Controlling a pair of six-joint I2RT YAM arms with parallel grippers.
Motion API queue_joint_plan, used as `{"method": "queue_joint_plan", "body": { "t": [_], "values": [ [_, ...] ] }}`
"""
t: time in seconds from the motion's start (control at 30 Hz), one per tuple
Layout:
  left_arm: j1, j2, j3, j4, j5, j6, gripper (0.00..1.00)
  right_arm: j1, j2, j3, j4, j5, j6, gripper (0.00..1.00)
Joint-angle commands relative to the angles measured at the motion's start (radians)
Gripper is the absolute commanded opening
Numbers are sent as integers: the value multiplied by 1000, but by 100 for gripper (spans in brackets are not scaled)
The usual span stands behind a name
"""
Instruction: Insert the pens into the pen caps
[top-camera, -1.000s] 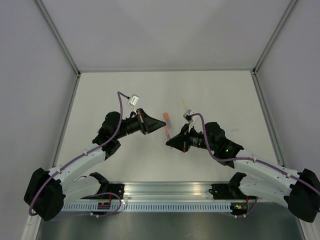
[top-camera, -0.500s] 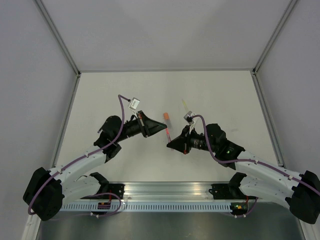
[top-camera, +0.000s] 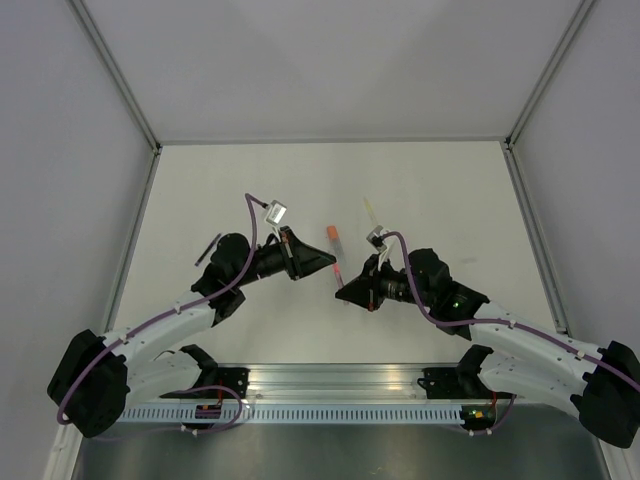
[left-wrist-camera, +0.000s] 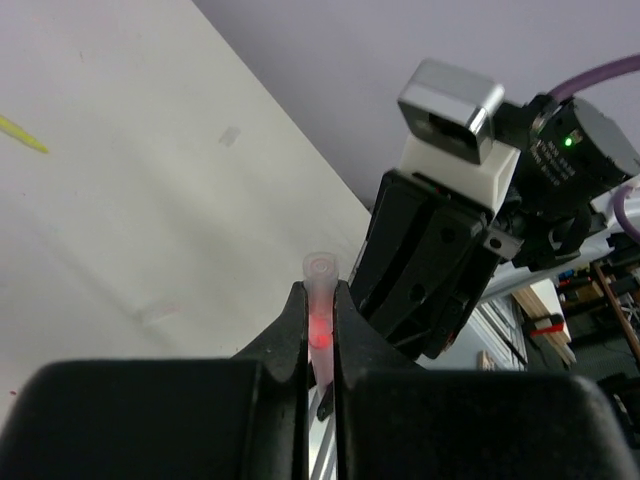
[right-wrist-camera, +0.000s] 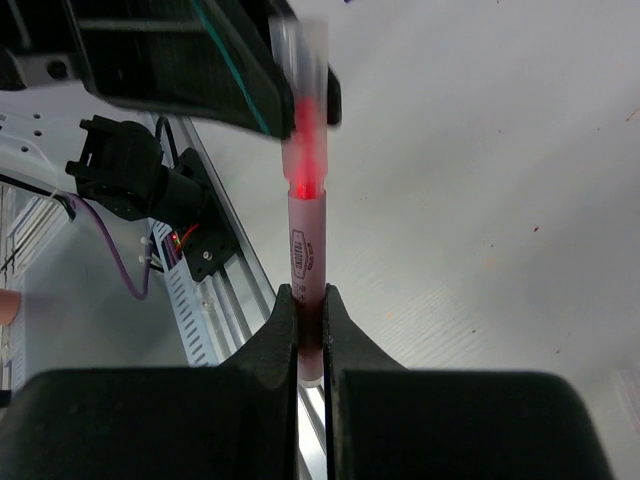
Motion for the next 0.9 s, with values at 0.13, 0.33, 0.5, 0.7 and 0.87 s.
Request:
{"method": "queue_joint_plan", "body": {
  "t": [0.13, 0.33, 0.5, 0.7, 0.87],
  "values": [
    [-46, -14, -56, 7, 107, -10, 16, -9, -19, 14, 139, 57, 4, 0],
    [-49, -31, -53, 8, 98, -20, 27, -9, -19, 14, 148, 21, 3, 0],
    [-49, -53, -29, -42, 81, -3, 40, -9, -16, 17, 148, -12, 4, 0],
    [-49, -96, 22, -142, -8, 35, 55, -8, -10, 20, 148, -42, 9, 0],
    [-51, -91, 95, -271, -111, 65, 62, -8, -7, 23, 148, -62, 10, 0]
  ]
}}
